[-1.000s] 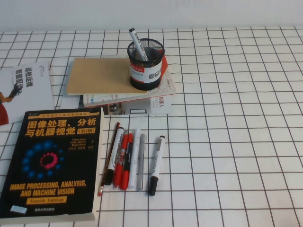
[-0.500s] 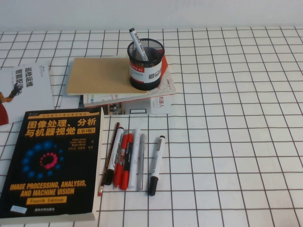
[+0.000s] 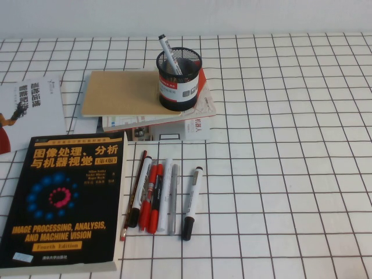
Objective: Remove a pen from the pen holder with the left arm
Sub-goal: 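Take a marker out of the pen holder and lay it on the table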
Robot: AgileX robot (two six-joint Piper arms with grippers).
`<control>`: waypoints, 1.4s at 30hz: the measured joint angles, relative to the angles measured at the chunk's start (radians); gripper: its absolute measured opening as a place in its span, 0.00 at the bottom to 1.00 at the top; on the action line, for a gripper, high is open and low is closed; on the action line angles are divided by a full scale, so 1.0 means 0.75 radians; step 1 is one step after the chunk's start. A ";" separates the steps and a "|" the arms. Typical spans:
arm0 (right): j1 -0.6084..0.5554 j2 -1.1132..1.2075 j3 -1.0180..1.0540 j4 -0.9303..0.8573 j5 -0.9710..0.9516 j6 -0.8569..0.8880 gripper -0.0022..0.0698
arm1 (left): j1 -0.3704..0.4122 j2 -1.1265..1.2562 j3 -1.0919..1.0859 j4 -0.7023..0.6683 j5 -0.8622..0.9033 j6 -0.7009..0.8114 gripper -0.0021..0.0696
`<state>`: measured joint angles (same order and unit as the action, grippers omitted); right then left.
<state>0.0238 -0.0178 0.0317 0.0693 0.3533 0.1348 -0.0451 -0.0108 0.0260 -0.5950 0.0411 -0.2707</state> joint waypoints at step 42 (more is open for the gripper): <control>0.000 0.000 0.000 0.000 0.000 0.000 0.01 | -0.377 1.351 -0.857 0.672 -0.201 0.468 0.03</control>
<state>0.0238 -0.0178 0.0317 0.0693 0.3533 0.1348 -0.3280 1.0023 -0.6167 -0.0910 -0.1096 0.0801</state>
